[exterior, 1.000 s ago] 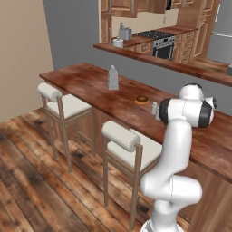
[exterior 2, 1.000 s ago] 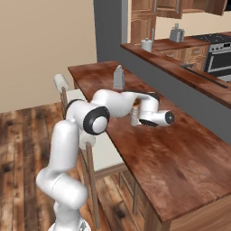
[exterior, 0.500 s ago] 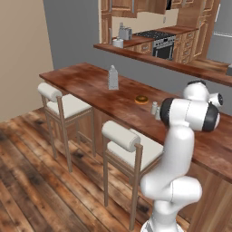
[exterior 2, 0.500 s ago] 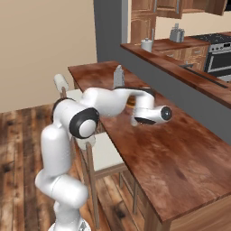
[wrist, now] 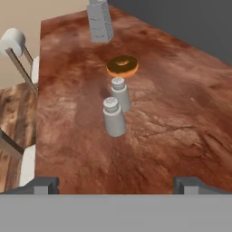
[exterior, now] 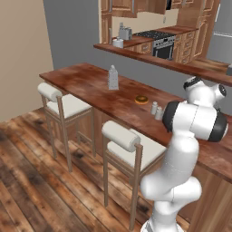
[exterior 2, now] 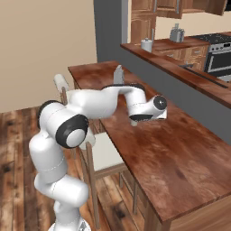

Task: Move the shaker and shaker from the cabinet to the dining counter.

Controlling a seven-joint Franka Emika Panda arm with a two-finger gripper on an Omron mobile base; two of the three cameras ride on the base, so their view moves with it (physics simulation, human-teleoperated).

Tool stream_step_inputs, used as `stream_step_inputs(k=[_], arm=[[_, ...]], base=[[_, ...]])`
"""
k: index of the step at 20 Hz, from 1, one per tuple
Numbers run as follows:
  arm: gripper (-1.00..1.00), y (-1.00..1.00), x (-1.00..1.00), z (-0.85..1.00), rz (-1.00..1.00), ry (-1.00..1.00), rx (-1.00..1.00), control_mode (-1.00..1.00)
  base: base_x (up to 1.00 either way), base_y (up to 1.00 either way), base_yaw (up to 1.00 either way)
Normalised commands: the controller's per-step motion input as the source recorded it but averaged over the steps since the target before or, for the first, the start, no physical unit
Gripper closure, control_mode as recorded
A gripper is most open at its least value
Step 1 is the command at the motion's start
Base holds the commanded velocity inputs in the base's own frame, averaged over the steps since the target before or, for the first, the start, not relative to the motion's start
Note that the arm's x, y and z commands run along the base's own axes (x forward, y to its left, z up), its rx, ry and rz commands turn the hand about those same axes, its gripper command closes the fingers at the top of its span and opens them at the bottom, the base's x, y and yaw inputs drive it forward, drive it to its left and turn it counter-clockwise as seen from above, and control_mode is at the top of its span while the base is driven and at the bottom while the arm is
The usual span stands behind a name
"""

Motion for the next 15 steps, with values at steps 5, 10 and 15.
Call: stream_step_inputs(k=[5, 10, 15], arm=[[-1.00, 0.05, -0.39, 0.36, -0.13, 0.14, 0.00, -1.00], [-1.00, 0.11, -0.54, 0.19, -0.12, 0.03, -0.03, -1.00], [-1.00, 0.21, -0.64, 0.01, -0.16, 0.00, -0.01, -1.00]], base=[[0.00, 0.00, 0.00], [0.00, 0.00, 0.00], [0.00, 0.00, 0.00]])
